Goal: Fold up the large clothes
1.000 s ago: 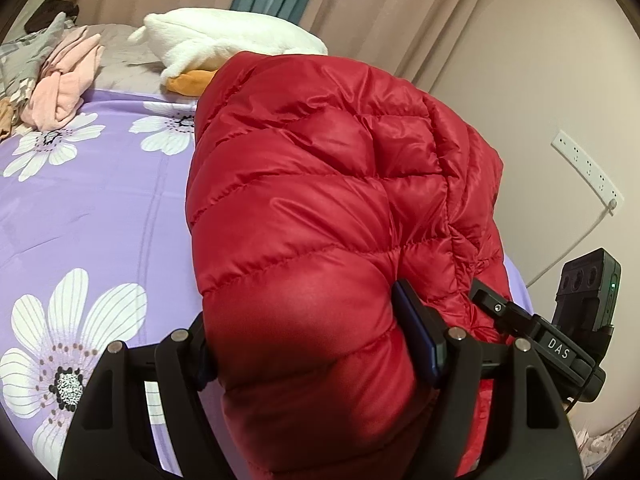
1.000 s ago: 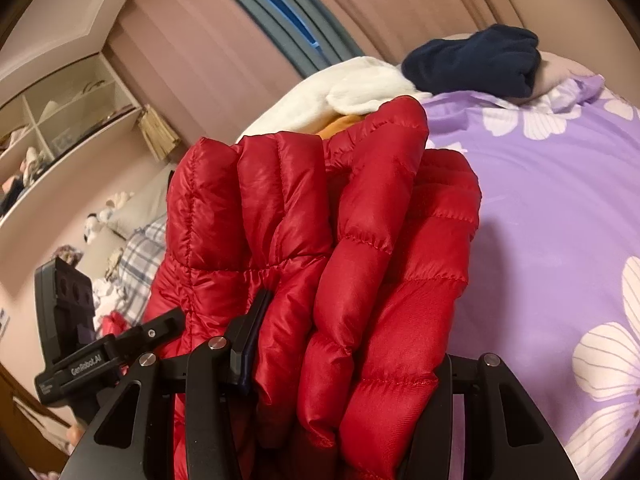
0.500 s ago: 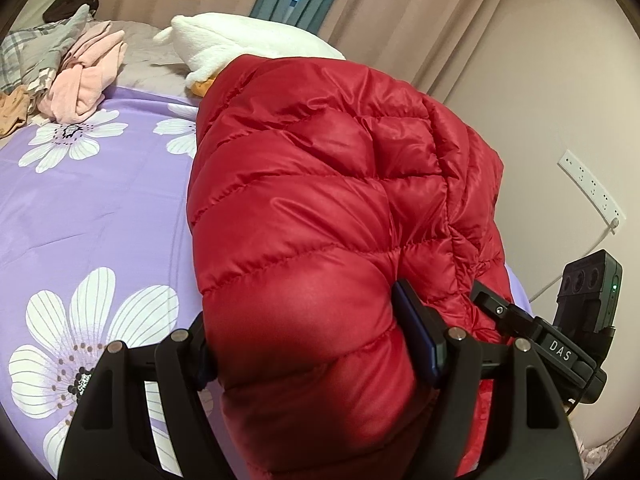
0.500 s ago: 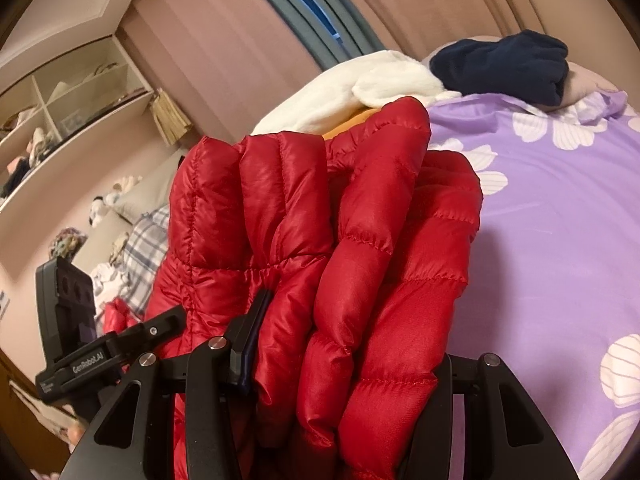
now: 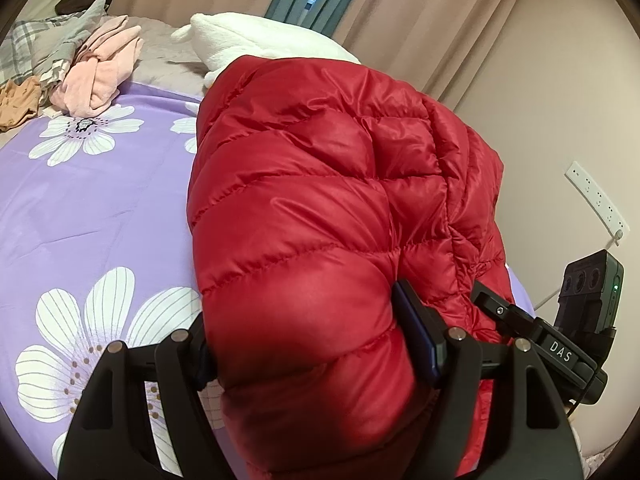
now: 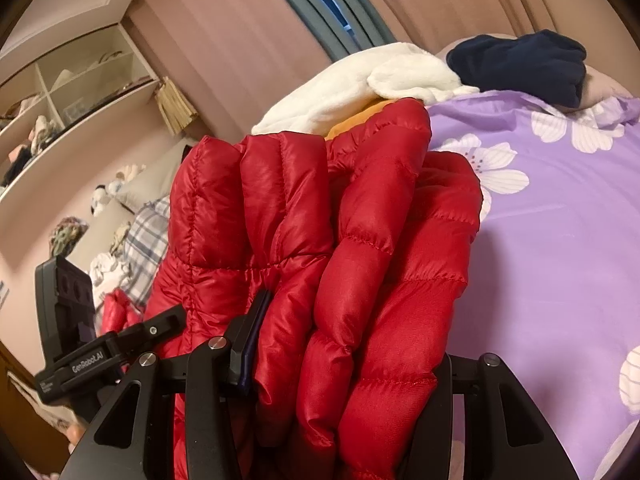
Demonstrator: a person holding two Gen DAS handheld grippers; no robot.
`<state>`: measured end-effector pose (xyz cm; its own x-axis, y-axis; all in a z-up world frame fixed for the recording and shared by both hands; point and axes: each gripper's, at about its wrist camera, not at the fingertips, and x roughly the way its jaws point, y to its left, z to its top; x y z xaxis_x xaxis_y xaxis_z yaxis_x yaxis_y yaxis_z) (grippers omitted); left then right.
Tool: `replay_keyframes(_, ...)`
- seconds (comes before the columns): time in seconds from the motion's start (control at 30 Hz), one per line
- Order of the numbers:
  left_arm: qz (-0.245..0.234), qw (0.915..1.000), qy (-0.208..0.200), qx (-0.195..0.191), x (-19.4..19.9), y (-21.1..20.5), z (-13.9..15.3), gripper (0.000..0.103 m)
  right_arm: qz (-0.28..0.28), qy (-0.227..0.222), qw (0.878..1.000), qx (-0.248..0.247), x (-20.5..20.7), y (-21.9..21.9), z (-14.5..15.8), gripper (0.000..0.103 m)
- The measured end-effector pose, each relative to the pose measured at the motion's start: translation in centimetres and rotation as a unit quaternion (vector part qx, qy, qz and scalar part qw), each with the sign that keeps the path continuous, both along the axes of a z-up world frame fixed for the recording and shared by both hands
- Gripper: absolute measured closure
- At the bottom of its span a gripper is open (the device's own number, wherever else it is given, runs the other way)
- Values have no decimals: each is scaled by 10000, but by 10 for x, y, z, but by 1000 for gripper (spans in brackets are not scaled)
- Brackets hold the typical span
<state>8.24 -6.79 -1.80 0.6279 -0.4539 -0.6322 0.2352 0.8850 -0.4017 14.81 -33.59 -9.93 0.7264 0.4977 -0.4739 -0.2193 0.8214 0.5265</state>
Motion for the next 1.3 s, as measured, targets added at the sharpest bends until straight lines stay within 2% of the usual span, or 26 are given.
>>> replay_keyframes(1.3, 131, 9997, 179, -100, 0, 2, -2, 28, 77, 80, 9996, -259, 11, 21, 6, 54)
